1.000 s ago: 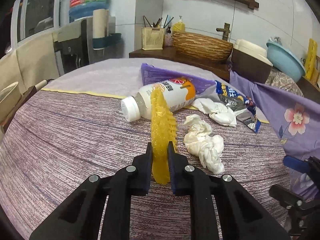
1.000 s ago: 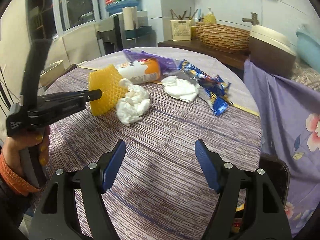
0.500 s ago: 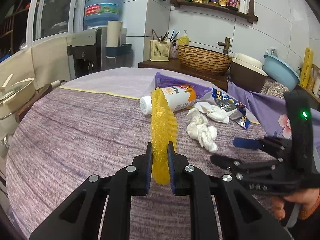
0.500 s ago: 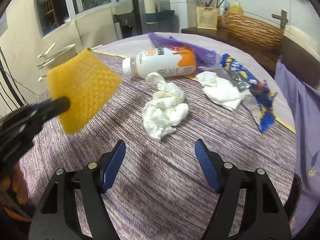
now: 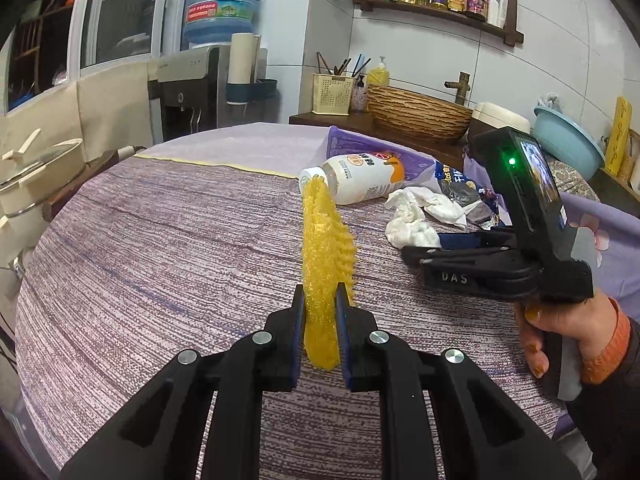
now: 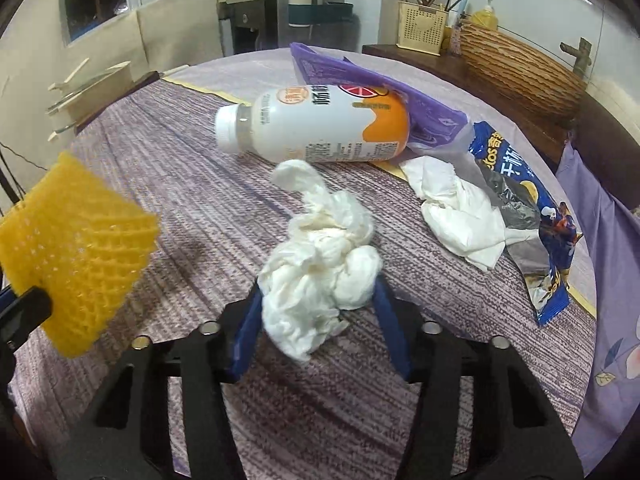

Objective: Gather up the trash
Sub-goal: 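Grasp the crumpled white tissue with the right tool while the left tool holds the mesh, then carry both items to the black bin while the right tool releases the tissue inside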

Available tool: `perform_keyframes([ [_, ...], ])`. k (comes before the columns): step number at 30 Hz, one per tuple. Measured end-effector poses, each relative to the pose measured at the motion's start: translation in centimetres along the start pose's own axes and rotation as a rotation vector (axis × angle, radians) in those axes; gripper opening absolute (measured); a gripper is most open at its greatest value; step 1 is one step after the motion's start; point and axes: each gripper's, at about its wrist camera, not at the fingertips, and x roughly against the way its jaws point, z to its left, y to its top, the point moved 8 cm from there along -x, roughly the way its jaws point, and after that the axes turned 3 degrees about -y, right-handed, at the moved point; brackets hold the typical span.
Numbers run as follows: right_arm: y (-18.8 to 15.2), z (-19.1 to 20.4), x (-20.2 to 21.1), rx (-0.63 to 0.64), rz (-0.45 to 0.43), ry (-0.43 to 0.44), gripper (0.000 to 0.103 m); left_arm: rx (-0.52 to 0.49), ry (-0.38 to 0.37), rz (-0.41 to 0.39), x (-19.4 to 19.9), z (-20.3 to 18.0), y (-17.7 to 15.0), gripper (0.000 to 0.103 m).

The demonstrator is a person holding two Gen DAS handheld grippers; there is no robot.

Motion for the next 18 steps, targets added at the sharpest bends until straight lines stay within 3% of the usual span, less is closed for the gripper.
perform_keyframes([
  [5,0.1,-1.4,0.6,-0.055,-0.027,0.016,0.026,0.007,0.011,-0.011,0.4,-0.1,-0.2,0.015],
  [18,-2.5,-1.6,6.9,-0.09,-0.156,0.036,0.024,-0.006,-0.023,-0.019,1.5,-2.4,-0.6,0.015],
])
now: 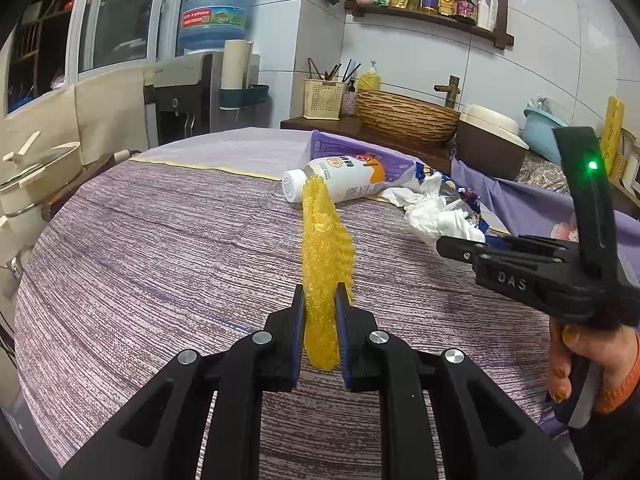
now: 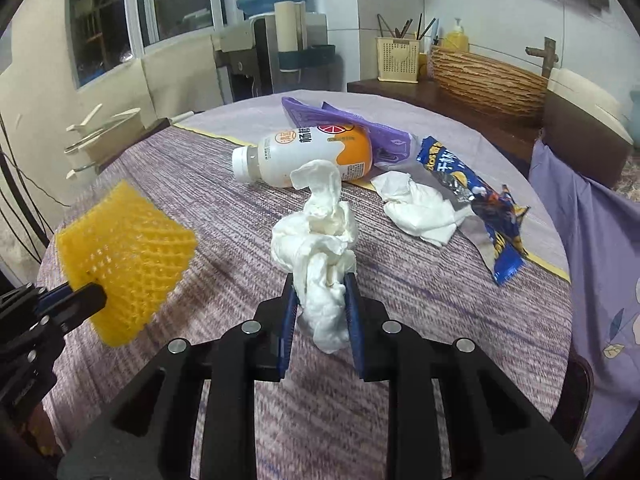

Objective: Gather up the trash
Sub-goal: 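Carry both items to the black bin while the right tool releases the tissue inside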

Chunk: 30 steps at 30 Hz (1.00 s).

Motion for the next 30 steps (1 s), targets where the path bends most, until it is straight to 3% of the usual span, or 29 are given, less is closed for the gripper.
perform_keyframes([
  [10,-3.5,-3.8,6.4,-0.1,-0.086,-0.053,0.024,-0.011,-0.042,-0.011,0.8,-3.9,-0.8,0.015],
  [17,-7.0,-8.3,10.4,-0.197,-0.11,-0.127,0.024,-0.063,-0.128,-0.01,0.9,-9.0,-1.3,0.015],
  [30,-15.1,-18.9,12.6,-0.427,-0.058,-0.274,0.024,-0.208,-0.275,0.008,0.3,-18.7,-2.8,0.015],
])
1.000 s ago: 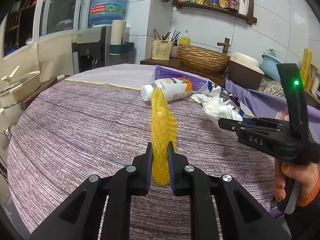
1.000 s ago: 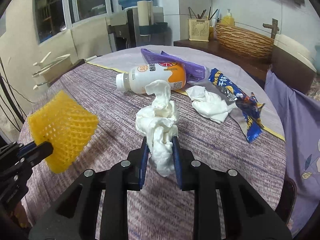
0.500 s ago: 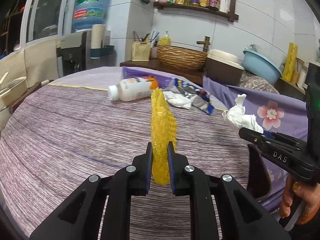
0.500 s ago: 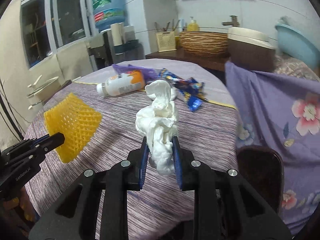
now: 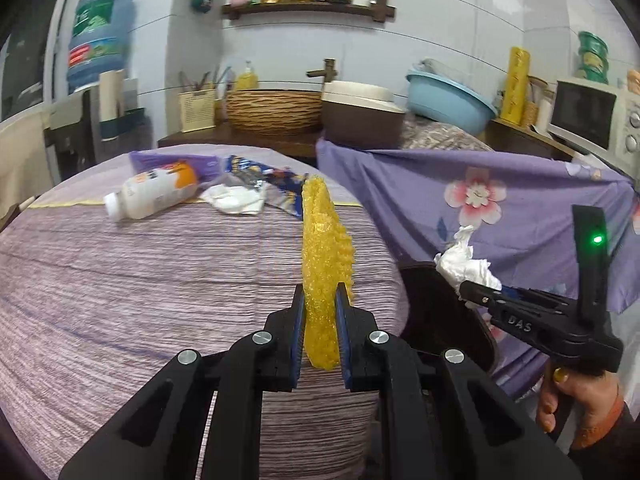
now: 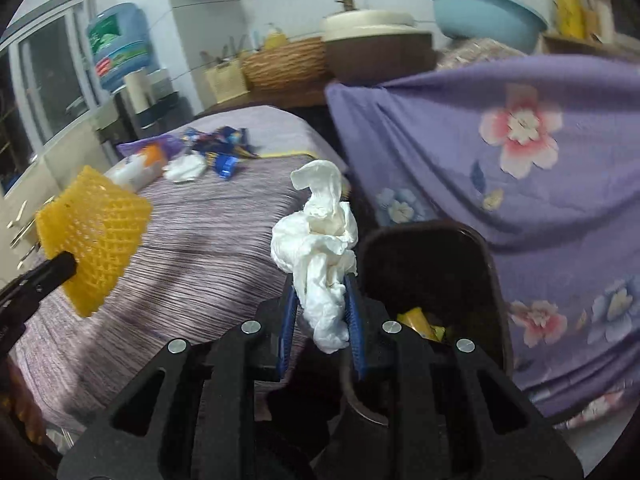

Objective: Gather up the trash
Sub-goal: 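Carry both items to the black bin while the right tool releases the tissue inside, then open the left tool over the black bin to drop the yellow mesh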

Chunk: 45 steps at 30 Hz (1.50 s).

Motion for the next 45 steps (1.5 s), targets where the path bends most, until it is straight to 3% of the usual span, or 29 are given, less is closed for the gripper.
perform_keyframes([
  [6,-2.0,-5.0,-2.4,-0.083,0.054,-0.06,0.024,-0.077,-0.068,0.014,-1.6,-4.2,0.2,0.015],
  [15,-6.2,-9.7,-7.8,-0.178,0.188,-0.107,0.026,-0.149,-0.18,0.104,-5.6,-10.1,-2.2,0.015],
  [20,-7.7,-11.1,-9.1,-0.215,0.219,-0.119,0.036,-0.19,-0.211,0.148,-7.7,-12.2,-3.7,0.015],
  [35,-6.4,-14.1,-4.9,-0.245,0.138,-0.188,0.053,-0.245,-0.233,0.322,-15.1,-14.8,-8.7,0.015],
  [45,-6.7,-16.8,-3.1,-0.284,0.125,-0.248,0.054,-0.289,-0.256,0.364,-18.1,-16.5,-10.1,0.017],
])
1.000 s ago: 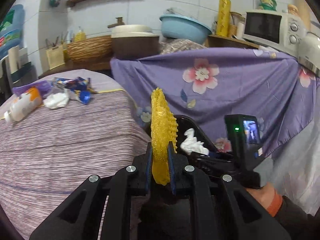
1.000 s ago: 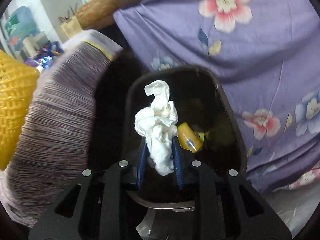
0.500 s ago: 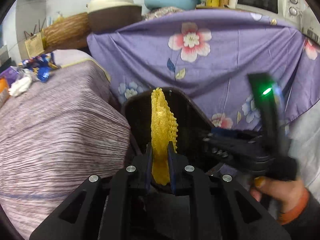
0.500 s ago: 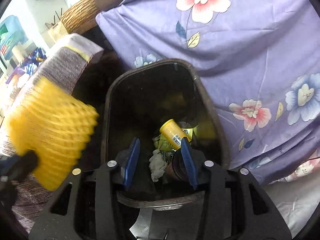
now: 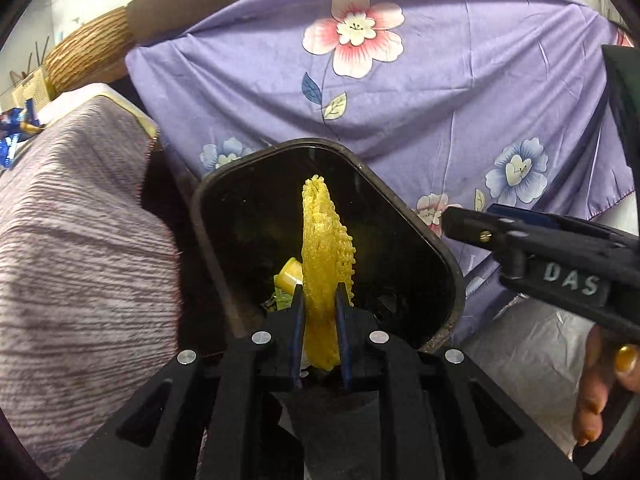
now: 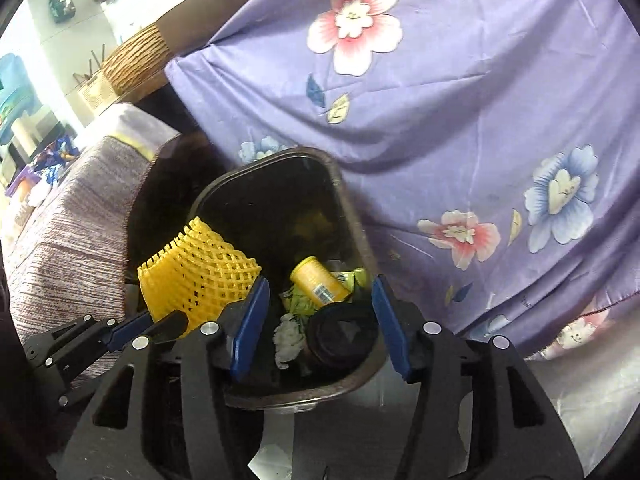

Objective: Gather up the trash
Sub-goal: 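Open the left tool over the black bin to drop the yellow mesh, then move both tools back from the bin over the table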

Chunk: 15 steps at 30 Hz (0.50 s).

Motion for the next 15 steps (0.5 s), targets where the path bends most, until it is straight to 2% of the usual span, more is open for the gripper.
perform_keyframes([
  [1,0.0,-0.4,0.0,-0.008,0.001,-0.007,0.055,-0.005,-0.004,0.004,-0.3,-0.1,0.0,0.019],
  [2,0.0,-0.8,0.1,-0.014,0.001,-0.012,0.056,-0.014,-0.004,0.009,-0.6,-0.3,0.0,0.025],
  [3,0.0,-1.0,0.1,-0.017,0.001,-0.016,0.056,-0.018,0.003,0.009,-0.8,-0.3,0.1,0.04],
  [5,0.0,-1.3,0.2,-0.021,-0.003,-0.025,0.057,-0.017,0.004,-0.01,-0.8,-0.3,0.2,0.06],
  [8,0.1,-1.8,0.4,-0.026,-0.007,-0.032,0.057,-0.018,-0.026,-0.041,-0.3,-0.8,0.6,0.068],
  [12,0.1,-2.2,0.5,-0.034,-0.008,-0.04,0.057,-0.041,-0.025,-0.059,0.9,-1.1,0.5,0.076],
  [15,0.2,-2.0,0.4,-0.031,-0.006,-0.041,0.057,-0.022,-0.047,-0.07,1.9,-1.1,0.3,0.082],
])
